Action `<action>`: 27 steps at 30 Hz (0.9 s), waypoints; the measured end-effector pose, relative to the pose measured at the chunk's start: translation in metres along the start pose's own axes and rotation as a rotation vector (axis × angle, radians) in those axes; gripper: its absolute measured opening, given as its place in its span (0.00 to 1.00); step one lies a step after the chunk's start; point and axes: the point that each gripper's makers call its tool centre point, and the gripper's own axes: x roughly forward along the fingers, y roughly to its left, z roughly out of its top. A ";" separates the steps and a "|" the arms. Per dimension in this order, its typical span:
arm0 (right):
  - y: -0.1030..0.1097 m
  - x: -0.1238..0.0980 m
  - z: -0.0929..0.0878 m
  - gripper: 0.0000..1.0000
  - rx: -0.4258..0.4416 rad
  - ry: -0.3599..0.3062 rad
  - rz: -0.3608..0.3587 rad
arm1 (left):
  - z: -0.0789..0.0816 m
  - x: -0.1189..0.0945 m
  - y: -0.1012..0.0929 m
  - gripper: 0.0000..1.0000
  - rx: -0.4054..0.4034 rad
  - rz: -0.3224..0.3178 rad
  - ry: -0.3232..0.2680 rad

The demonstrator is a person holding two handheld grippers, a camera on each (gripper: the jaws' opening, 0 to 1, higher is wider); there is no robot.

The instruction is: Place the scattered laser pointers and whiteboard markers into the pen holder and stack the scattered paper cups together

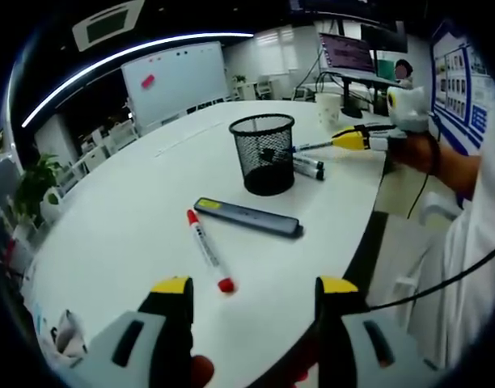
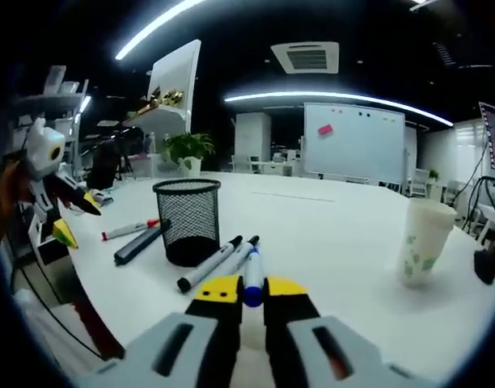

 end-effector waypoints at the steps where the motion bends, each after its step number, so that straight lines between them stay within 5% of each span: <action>1: 0.000 0.000 0.001 0.11 -0.001 -0.003 0.000 | 0.000 0.000 0.000 0.61 0.001 0.000 0.000; 27: -0.009 -0.005 0.038 0.11 -0.006 -0.153 -0.017 | 0.000 -0.002 0.000 0.61 -0.002 0.006 0.000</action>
